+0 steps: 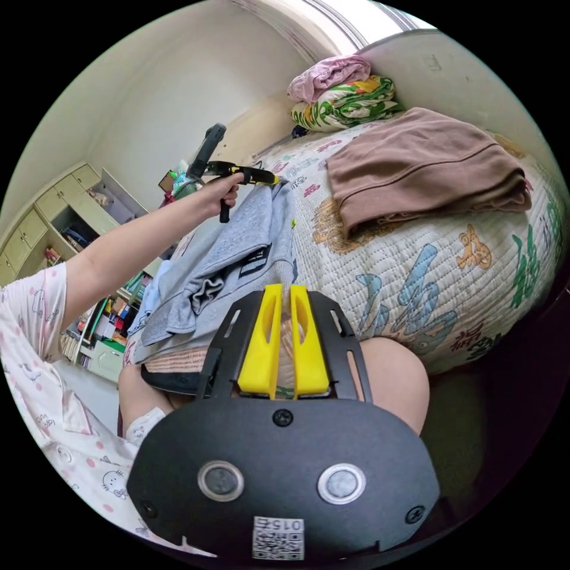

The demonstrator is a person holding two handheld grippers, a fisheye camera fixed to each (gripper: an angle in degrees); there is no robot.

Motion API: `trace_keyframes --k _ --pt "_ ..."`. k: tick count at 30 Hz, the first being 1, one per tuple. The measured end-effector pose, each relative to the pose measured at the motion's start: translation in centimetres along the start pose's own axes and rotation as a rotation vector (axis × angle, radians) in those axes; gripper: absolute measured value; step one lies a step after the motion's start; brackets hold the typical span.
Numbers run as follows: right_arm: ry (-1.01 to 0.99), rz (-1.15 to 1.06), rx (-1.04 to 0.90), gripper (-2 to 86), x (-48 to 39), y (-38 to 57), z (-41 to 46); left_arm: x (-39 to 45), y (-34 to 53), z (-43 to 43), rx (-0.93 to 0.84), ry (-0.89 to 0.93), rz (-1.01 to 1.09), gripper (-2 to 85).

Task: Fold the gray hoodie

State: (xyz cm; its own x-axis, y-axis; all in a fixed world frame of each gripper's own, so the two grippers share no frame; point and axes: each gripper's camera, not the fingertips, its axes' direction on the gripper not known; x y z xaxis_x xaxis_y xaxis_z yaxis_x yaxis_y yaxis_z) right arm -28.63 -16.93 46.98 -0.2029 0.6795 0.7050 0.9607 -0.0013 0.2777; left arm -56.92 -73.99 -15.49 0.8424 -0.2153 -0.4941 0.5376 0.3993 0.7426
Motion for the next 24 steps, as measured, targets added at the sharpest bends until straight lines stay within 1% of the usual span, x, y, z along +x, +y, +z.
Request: trace_keyframes --k 3,5,6,8,11,13,15,18,20,24 --pt "0.032 -0.025 0.078 1.5 1.9 0.6 -1.6 -1.4 -0.6 -5.8 0.129 0.063 -0.075 1.7" --pt "0.09 -0.048 0.165 1.3 3.3 0.7 -4.0 -3.4 -1.0 -11.9 0.281 0.178 -0.175 1.5" --pt "0.109 -0.055 0.191 1.2 3.6 0.8 -4.8 -3.9 -1.1 -13.6 0.321 0.209 -0.195 1.4" --pt "0.18 -0.078 0.305 1.1 4.4 1.4 -8.4 -5.4 -0.9 -20.2 0.468 0.329 -0.245 1.4" --pt "0.174 -0.16 0.41 1.1 3.7 2.6 -12.4 -7.5 1.0 -27.5 0.584 0.403 -0.256 1.3" --pt "0.124 -0.252 0.428 1.1 2.3 3.8 -13.4 -9.5 3.1 -30.7 0.616 0.417 -0.273 1.3" --pt "0.036 -0.351 0.395 1.0 0.7 5.5 -12.7 -12.1 6.3 -32.8 0.629 0.433 -0.316 1.3" --pt "-0.081 -0.504 0.26 0.8 -1.9 9.3 -8.3 -16.6 13.1 -34.8 0.629 0.415 -0.403 1.2" --pt "-0.149 -0.595 0.121 0.7 -2.9 12.8 -3.3 -19.7 19.2 -35.0 0.585 0.381 -0.494 1.0" --pt "-0.192 -0.669 -0.09 0.5 -2.3 17.4 4.4 -23.1 26.9 -33.2 0.484 0.371 -0.646 0.8"
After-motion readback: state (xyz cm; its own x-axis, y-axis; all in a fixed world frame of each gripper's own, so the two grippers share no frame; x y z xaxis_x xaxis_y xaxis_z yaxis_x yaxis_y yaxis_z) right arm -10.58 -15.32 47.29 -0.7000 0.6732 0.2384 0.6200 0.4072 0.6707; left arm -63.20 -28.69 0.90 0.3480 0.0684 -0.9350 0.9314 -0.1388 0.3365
